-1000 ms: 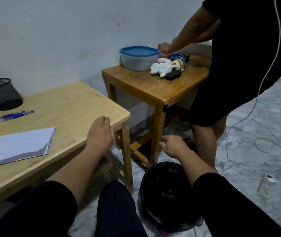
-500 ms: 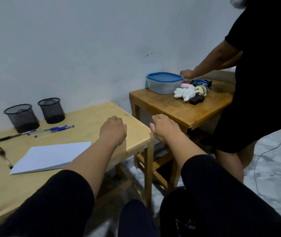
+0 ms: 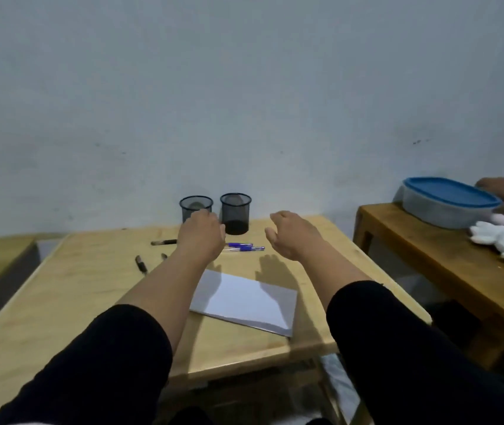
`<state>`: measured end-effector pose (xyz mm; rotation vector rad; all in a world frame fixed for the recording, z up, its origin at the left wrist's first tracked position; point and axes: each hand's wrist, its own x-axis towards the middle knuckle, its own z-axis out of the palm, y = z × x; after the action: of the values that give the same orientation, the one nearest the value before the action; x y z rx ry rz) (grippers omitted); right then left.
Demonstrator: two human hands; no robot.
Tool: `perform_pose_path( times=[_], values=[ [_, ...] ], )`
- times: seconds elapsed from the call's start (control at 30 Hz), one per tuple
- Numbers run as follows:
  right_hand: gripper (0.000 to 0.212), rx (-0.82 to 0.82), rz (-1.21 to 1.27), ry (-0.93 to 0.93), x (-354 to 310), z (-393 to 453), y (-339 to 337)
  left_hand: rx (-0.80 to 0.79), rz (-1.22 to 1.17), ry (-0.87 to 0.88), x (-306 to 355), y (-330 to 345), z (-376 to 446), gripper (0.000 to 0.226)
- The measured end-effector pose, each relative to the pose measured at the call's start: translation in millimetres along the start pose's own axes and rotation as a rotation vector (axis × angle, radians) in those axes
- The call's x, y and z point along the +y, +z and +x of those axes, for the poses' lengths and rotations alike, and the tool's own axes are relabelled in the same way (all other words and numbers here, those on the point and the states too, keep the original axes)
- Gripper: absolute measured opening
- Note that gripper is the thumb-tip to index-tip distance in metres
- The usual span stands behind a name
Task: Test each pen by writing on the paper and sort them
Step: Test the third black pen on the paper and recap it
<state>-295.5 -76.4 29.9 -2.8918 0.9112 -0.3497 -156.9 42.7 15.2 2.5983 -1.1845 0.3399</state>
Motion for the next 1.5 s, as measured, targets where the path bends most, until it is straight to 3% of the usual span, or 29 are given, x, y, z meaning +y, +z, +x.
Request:
perform_pose_path(
  times=[0.23, 0.4, 0.7, 1.0, 1.17, 1.3, 1.4, 1.5],
  values=[
    [0.046, -0.118, 0.058, -0.180, -68, 66, 60, -0.074, -0.031, -0.177, -100, 35, 23, 0.035],
    [0.042, -0.151, 0.104, -0.307, -109, 104, 109, -0.141, -0.070, -0.200, -149, 63, 41, 0.031],
    [0.033, -0.095, 0.106, -0.378, -146, 154, 169, -0.227, -0.282, -0.312, -184, 91, 77, 0.029],
    [0.026, -0.044, 0.155, -0.432, -149, 167, 171, -0.101, -0.389, -0.356, -192, 93, 79, 0.011],
    [0.020, -0.109, 0.508, -0.224, -143, 165, 131, 0.049, -0.612, -0.429, -196, 66, 67, 0.014],
    [0.009, -0.247, 1.094, 0.019, -130, 148, 96, 0.131, -0.718, -0.461, -188, 44, 47, 0.015],
    [0.007, -0.274, 1.472, 0.137, -126, 123, 83, 0.158, -0.805, -0.412, -169, 32, 28, 0.014],
    [0.005, -0.257, 1.597, 0.162, -124, 99, 85, 0.129, -0.850, -0.323, -140, 29, 13, 0.012]
  ],
)
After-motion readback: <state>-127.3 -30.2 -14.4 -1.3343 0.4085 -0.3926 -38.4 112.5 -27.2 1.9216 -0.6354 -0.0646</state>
